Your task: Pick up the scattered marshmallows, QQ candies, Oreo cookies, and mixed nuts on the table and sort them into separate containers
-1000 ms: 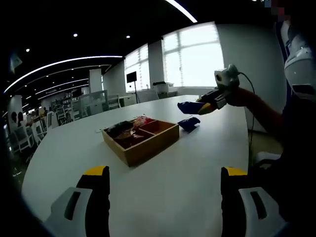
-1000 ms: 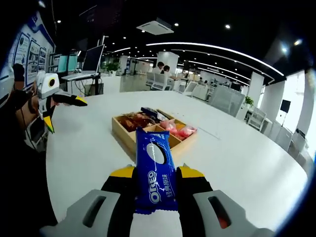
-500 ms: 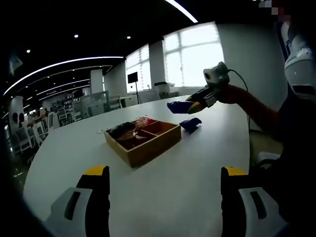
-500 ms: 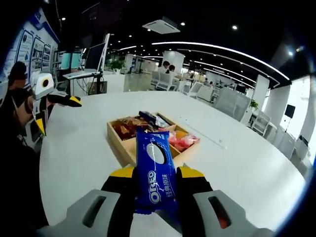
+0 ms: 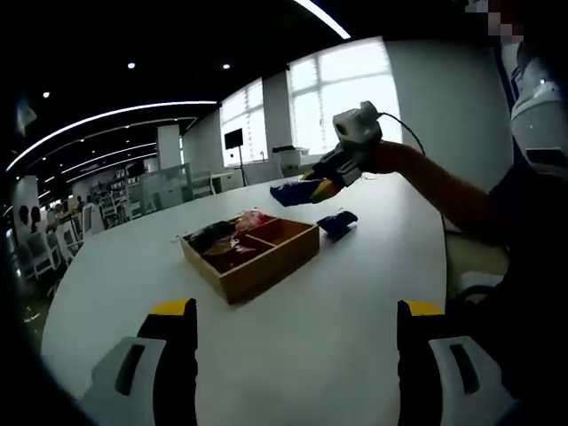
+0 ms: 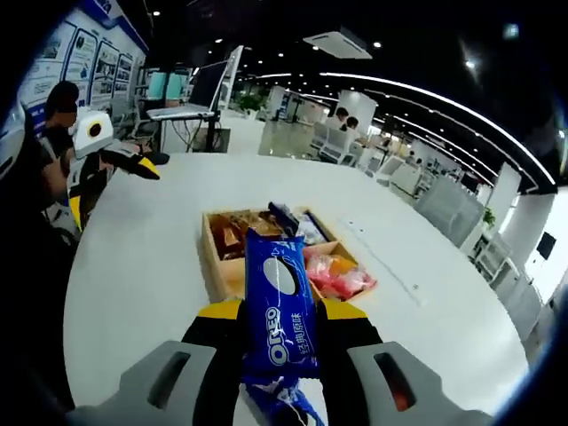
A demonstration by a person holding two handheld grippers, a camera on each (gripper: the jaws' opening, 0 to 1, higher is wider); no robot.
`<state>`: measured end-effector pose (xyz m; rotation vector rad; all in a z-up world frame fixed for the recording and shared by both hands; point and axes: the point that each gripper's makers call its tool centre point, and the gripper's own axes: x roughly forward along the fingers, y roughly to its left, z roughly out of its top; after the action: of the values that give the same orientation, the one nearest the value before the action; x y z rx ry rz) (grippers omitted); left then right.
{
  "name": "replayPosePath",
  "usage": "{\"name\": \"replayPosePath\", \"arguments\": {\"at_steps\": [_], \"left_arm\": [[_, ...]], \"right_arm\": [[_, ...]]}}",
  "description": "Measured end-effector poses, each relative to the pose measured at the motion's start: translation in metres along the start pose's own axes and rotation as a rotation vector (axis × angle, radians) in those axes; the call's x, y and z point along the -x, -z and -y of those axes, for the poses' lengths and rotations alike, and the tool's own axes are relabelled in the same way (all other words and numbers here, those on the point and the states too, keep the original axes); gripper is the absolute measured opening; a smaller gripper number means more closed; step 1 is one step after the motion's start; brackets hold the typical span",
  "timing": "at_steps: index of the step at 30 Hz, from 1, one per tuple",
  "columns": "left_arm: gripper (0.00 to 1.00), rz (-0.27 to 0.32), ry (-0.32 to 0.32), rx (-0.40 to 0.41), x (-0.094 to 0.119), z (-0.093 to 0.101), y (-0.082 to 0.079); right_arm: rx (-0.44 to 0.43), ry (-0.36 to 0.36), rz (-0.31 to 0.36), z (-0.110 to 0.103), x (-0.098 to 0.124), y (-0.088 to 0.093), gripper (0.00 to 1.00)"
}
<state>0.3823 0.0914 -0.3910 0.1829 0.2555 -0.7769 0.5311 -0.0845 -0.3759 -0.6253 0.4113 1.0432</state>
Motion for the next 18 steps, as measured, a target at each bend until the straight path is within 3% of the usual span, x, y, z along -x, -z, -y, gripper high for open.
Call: {"name": "replayPosePath", "arguments": {"at_steps": [7,12,18], "left_arm": [[0.97,0.003,0.004,0.007,0.001,0.001,-0.001],[0.97,-0.001,-0.005,0.006,0.003,-0.001,0.0],[0.97,0.009,-0.003,0.013,0.004,-0.002,0.0]], "right_arm": [[0.052,-0.108,-0.079,0.001,-0.033,-0.002,0.28],[0.111,-0.153,-0.218,0.003,-0.046,0.016,0.28],[0.164,-0.136,-0.318,0.01,-0.058,0.027,0.28]]}}
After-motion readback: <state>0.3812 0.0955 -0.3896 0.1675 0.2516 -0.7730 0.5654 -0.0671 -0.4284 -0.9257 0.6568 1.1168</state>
